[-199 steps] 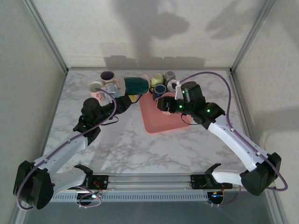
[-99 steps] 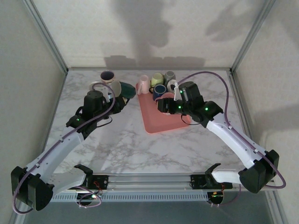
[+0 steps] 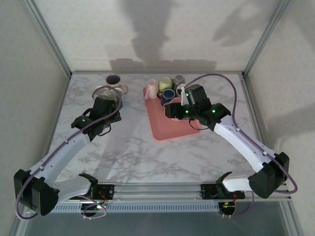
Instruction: Turn the mug right side up
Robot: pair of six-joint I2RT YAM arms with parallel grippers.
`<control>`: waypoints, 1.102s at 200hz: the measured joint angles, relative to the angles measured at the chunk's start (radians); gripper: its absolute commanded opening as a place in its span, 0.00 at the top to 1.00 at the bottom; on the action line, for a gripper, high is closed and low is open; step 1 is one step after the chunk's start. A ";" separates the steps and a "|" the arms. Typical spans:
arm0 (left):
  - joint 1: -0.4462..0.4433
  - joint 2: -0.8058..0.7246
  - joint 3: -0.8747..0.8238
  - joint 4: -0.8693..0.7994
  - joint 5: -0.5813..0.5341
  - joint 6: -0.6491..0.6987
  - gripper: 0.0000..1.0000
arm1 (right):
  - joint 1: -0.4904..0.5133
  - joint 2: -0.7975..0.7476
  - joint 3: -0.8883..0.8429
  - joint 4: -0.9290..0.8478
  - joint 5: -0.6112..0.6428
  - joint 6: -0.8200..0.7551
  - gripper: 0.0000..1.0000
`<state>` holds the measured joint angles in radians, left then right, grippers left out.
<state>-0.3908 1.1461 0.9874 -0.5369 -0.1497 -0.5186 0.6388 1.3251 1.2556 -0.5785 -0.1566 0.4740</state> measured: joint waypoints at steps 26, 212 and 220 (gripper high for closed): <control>0.019 0.019 0.000 -0.026 -0.055 0.027 1.00 | 0.000 0.008 0.005 -0.011 0.000 -0.008 0.41; 0.382 0.197 -0.061 0.072 -0.065 0.128 1.00 | 0.000 0.089 0.010 -0.008 -0.029 -0.063 0.41; 0.385 0.214 -0.061 0.084 -0.072 0.126 1.00 | 0.000 0.097 0.010 -0.007 -0.032 -0.064 0.41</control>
<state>-0.0055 1.3605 0.9260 -0.4530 -0.2218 -0.3927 0.6392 1.4223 1.2659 -0.5854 -0.1886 0.4103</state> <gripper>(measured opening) 0.184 0.587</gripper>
